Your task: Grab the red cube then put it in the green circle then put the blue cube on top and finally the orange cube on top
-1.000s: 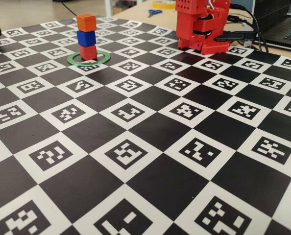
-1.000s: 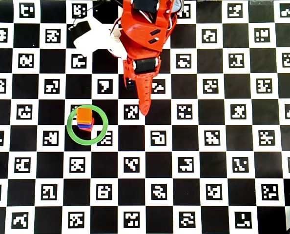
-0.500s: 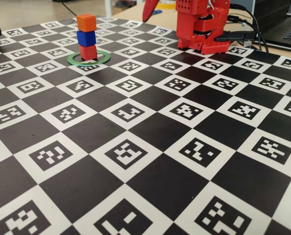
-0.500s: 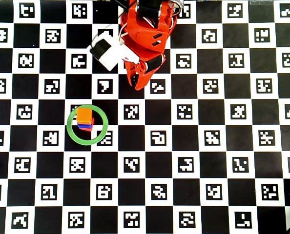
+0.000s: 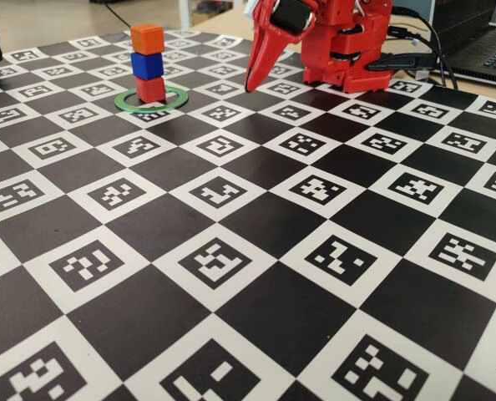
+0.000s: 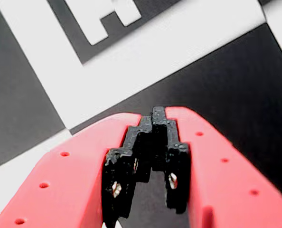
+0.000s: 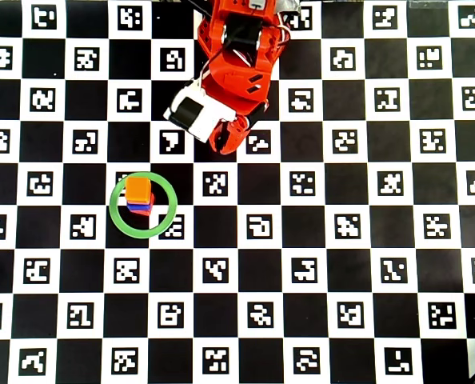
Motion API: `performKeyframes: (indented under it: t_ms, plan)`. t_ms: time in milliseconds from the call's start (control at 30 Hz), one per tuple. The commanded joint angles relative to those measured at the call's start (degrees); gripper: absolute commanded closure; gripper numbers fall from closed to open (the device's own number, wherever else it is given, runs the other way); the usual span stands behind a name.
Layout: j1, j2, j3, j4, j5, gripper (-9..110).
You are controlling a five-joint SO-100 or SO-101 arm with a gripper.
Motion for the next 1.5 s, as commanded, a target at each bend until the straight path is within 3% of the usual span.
performKeyframes:
  t_ms: [0, 167, 500, 1467]
  plan:
    - [-0.7, 1.8, 2.5, -0.1, -3.7, 107]
    - [-2.4, 4.1, 3.6, 6.3, -12.6, 107]
    - [-3.2, 10.0, 3.6, 17.1, -19.5, 107]
    - [-4.6, 11.8, 3.7, 19.0, -16.1, 107]
